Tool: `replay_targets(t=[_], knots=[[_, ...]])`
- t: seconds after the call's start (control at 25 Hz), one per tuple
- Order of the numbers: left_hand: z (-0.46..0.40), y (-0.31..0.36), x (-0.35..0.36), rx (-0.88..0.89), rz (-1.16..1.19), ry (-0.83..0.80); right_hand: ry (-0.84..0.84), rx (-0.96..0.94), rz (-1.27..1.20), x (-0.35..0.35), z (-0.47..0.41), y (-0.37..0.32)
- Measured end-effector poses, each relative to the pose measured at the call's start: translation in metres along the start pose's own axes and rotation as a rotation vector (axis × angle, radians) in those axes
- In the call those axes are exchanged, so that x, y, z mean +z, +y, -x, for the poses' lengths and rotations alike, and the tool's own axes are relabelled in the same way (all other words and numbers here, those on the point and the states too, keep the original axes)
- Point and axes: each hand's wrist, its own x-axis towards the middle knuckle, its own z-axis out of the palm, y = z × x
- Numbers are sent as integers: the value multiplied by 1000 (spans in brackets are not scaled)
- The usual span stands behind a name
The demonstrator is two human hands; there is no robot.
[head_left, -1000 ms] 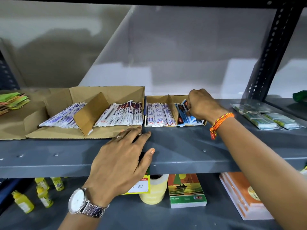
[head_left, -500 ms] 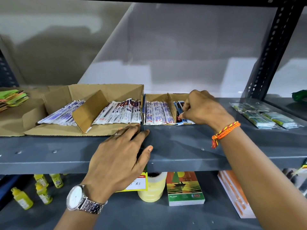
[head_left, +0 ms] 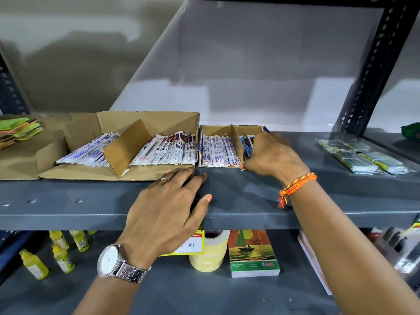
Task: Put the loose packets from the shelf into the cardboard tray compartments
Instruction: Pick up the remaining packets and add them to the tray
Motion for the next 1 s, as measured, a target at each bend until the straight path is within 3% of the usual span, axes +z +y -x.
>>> replay_targets(t=[0.56, 0.76, 1.0], knots=[[-1, 0, -1, 7, 4, 8, 114, 101, -173, -6, -1, 10], [-1, 0, 0, 8, 5, 14, 0, 128, -175, -4, -1, 8], [0, 0, 1, -6, 13, 6, 55, 161, -272, 3, 0, 8]])
